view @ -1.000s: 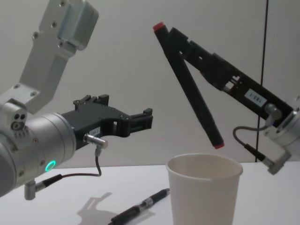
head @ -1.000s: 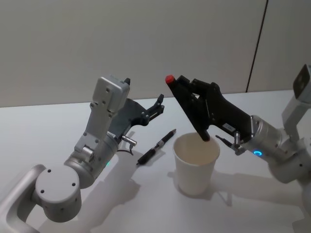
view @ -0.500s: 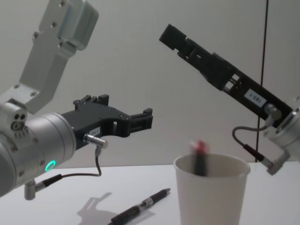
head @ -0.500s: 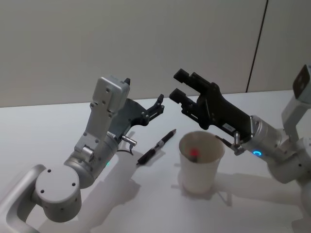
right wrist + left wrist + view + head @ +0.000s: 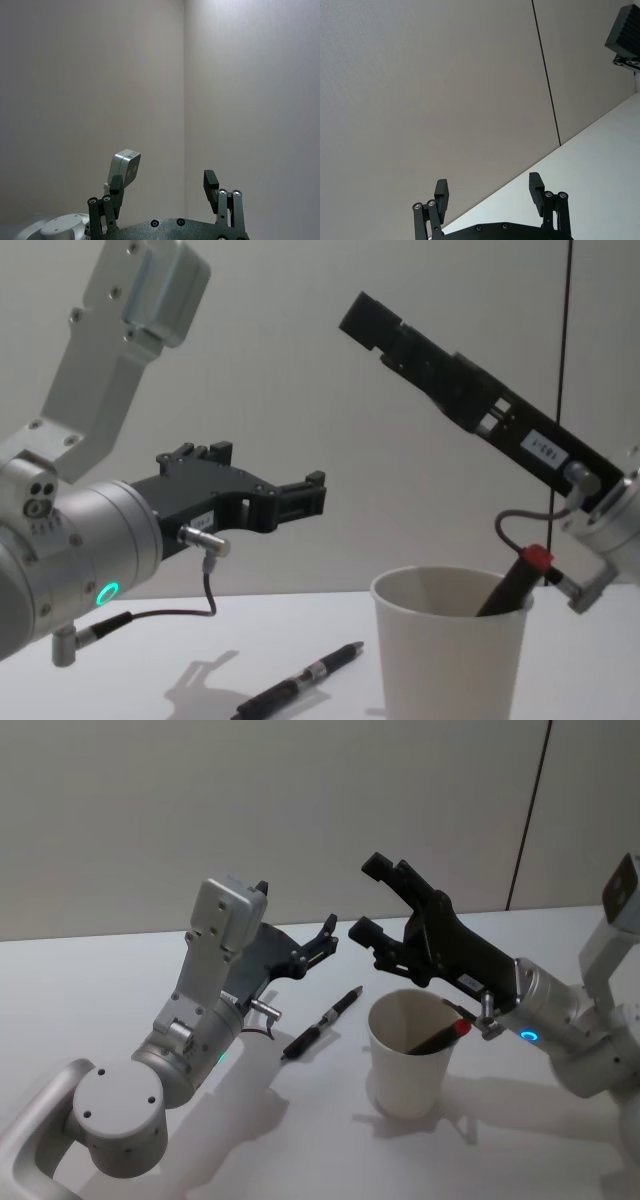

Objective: Place the pen into the pen holder.

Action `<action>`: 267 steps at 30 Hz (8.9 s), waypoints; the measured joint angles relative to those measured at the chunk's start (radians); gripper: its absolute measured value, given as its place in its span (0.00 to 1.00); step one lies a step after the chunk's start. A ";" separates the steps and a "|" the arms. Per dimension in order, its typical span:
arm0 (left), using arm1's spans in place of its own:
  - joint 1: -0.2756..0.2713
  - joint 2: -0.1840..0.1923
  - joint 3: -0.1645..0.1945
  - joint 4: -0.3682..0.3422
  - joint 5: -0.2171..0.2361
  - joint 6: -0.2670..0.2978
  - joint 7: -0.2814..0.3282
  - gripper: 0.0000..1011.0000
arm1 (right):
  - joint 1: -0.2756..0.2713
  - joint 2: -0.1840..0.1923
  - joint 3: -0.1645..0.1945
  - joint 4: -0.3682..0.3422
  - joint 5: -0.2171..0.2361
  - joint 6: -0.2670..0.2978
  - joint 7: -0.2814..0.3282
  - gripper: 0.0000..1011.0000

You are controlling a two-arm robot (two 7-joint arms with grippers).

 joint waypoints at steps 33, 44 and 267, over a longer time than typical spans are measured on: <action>0.000 0.000 0.000 0.000 0.000 0.000 0.000 0.99 | -0.060 0.220 0.167 -0.339 -0.234 0.125 -0.275 0.99; 0.000 0.000 0.000 0.000 0.000 0.000 0.000 0.99 | -0.130 0.326 0.228 -0.451 -0.316 0.194 -0.421 0.99; -0.040 -0.025 -0.005 0.225 -0.071 0.218 -0.324 0.15 | -0.220 0.357 0.218 -0.401 -0.427 0.334 -0.784 0.99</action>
